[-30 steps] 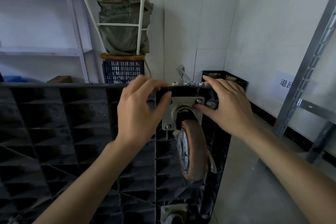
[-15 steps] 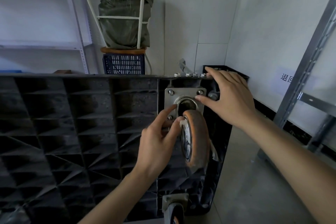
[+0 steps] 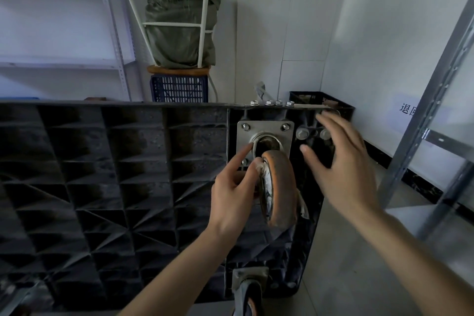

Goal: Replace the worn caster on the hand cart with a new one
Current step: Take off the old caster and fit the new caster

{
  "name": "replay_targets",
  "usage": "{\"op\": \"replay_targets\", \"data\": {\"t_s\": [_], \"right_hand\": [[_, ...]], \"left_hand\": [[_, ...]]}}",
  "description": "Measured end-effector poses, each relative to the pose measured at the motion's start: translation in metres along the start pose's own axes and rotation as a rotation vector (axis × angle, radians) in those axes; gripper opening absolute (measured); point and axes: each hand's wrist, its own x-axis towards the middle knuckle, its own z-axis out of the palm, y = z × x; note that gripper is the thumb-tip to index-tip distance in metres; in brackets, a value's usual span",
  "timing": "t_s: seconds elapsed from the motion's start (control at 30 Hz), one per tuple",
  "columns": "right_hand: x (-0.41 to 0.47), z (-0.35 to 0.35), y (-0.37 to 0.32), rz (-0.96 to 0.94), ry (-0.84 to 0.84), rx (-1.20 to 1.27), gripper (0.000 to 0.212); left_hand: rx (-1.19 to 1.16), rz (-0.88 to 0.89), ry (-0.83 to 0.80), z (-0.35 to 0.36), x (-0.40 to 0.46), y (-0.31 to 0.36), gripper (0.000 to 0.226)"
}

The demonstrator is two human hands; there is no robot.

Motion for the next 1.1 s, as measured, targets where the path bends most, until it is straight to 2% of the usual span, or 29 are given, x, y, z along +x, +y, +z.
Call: {"op": "replay_targets", "data": {"t_s": [0.13,0.2,0.27,0.43,0.57,0.7,1.1], "right_hand": [[-0.032,-0.001,-0.004,0.018,-0.070,0.057,0.048],[-0.037,0.002,-0.008,0.085,-0.194,0.197,0.047],[-0.038,0.006,-0.012,0.136,-0.276,0.352,0.038],[-0.034,0.010,-0.023,0.264,-0.347,0.617,0.026],[-0.035,0.013,-0.027,0.332,-0.342,0.692,0.026],[-0.037,0.013,-0.030,0.386,-0.346,0.734,0.026],[-0.054,0.000,-0.032,0.388,-0.304,0.795,0.035]], "left_hand": [[0.007,0.000,0.009,0.001,0.002,-0.003,0.045],[0.000,-0.015,0.016,0.002,0.002,-0.003,0.046],[-0.001,-0.019,0.017,0.003,0.002,-0.002,0.048],[-0.001,-0.009,0.025,0.003,0.000,0.002,0.053],[-0.022,-0.025,0.030,0.003,0.000,0.004,0.056],[-0.008,-0.020,0.041,0.003,0.001,0.002,0.048],[-0.046,0.037,0.029,0.005,-0.017,0.010,0.038]]}}
